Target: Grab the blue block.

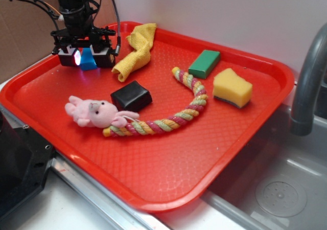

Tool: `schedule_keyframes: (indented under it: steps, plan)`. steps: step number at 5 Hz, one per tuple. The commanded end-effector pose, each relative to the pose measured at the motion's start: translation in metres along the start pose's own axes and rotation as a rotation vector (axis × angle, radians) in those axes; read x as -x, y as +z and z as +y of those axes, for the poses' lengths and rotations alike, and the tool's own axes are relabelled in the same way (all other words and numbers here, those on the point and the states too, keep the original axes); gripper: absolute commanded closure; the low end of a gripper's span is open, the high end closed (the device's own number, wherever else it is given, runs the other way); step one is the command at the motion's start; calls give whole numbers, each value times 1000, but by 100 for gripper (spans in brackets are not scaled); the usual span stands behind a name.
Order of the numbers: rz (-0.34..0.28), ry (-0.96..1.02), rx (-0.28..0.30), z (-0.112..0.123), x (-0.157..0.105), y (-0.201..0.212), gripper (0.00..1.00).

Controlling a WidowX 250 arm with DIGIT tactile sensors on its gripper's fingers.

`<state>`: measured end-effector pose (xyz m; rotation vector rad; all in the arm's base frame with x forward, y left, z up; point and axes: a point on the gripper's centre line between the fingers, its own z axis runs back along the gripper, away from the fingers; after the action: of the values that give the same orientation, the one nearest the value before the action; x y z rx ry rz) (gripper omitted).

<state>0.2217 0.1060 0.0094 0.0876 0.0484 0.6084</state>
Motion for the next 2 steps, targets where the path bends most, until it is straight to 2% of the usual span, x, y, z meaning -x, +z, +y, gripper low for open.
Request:
schedule_keyframes:
  steps: [1, 2]
  plan:
    - [-102, -541, 154, -47, 79, 105, 100]
    - [-79, -747, 247, -51, 122, 147, 100]
